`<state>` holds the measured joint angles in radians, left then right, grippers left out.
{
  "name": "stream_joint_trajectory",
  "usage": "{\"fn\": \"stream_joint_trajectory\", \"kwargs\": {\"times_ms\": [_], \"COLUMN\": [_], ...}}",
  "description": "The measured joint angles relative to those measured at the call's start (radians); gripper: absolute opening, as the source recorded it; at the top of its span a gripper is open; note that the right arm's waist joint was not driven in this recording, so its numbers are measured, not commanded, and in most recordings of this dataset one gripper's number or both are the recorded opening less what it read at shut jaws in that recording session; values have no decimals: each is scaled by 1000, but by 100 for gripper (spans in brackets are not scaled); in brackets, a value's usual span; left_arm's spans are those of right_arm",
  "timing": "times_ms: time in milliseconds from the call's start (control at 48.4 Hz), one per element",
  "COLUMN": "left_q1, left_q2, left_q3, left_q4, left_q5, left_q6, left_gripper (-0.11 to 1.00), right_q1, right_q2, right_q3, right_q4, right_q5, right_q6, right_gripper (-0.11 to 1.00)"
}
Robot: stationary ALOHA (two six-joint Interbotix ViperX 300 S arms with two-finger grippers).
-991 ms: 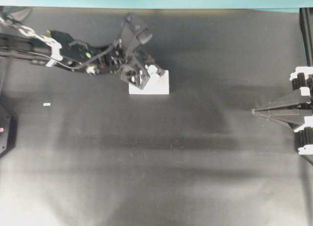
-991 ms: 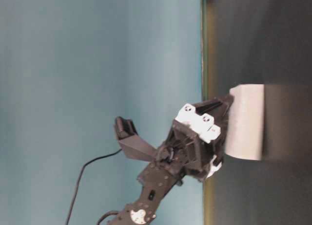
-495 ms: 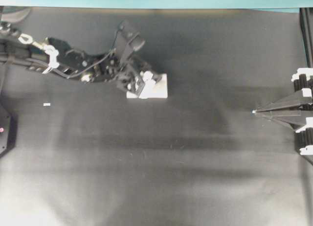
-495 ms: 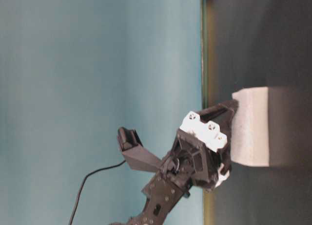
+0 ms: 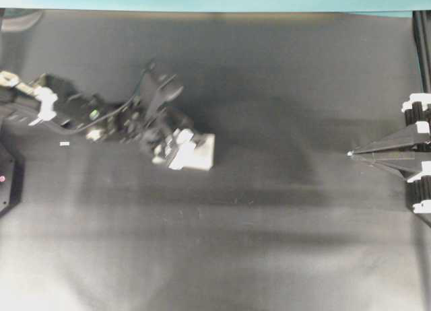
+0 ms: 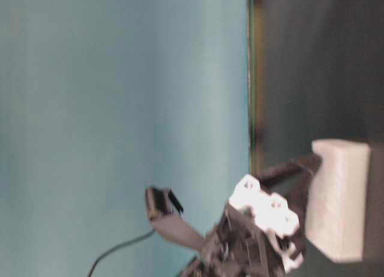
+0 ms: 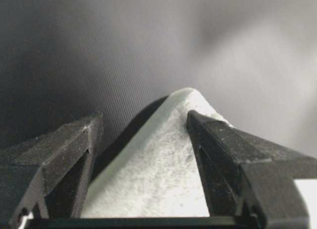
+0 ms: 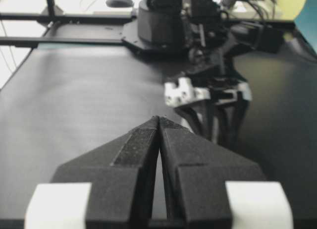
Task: Push the sponge with the left arm to wipe the table.
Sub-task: 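Push the sponge with the left gripper toward the front-left of the table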
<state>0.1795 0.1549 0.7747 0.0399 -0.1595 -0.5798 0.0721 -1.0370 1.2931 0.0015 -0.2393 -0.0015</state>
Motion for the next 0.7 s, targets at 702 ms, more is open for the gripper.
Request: {"fn": "stream_joint_trajectory", "kwargs": {"times_ms": [702], "left_q1": [-331], "left_q2": [-117], "left_q3": [169], "left_q4": [-2], "left_q5": [-71], "left_q6": [-215], "left_gripper": [65], "right_q1": [0], "right_q2": [-9], "right_q3": [0], "right_q4": [0], "right_q5": [0], "right_q6": [0], "right_gripper": [1]}}
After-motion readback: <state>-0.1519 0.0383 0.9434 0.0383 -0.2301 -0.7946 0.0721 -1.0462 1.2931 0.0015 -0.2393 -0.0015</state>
